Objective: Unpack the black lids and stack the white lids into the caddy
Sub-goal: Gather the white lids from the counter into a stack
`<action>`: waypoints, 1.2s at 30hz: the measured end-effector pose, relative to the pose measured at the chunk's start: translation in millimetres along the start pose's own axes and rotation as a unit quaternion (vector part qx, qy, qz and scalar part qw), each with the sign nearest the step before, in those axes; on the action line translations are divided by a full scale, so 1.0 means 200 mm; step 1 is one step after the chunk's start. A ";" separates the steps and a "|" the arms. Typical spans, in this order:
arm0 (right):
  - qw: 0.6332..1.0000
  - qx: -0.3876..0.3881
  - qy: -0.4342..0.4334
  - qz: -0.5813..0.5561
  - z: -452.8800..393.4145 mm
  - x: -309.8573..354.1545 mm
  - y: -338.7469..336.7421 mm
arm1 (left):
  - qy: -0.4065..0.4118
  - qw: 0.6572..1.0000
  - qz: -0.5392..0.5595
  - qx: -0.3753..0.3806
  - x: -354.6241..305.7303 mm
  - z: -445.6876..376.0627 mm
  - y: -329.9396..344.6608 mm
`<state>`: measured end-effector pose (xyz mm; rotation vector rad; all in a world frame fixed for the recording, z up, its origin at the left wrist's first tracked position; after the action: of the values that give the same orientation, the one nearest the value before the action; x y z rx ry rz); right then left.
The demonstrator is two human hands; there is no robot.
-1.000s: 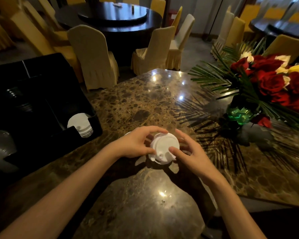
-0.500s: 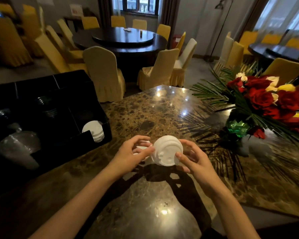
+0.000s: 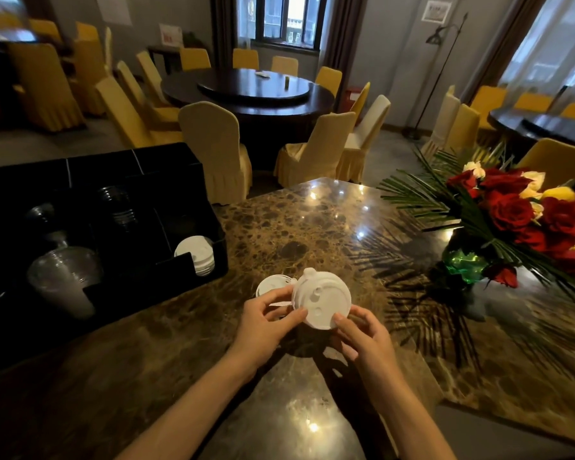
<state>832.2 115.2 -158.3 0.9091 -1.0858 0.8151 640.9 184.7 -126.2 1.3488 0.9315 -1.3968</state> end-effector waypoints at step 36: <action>0.986 -0.068 0.016 0.152 -0.30 -0.19 0.25 | -0.058 0.973 -0.221 -0.033 0.13 -0.49 -0.29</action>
<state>799.8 186.4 -196.7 0.6225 -1.2543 0.9885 612.5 291.1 -167.6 1.0333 1.2384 -1.7392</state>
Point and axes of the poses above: each hand's wrist, its own z-axis away from the middle knuckle, its own y-axis out of the palm, x = y × z, the point moved 9 cm from there along -z, towards the middle knuckle, and after that the axes turned 3 degrees about -y, right-handed, at the moved point
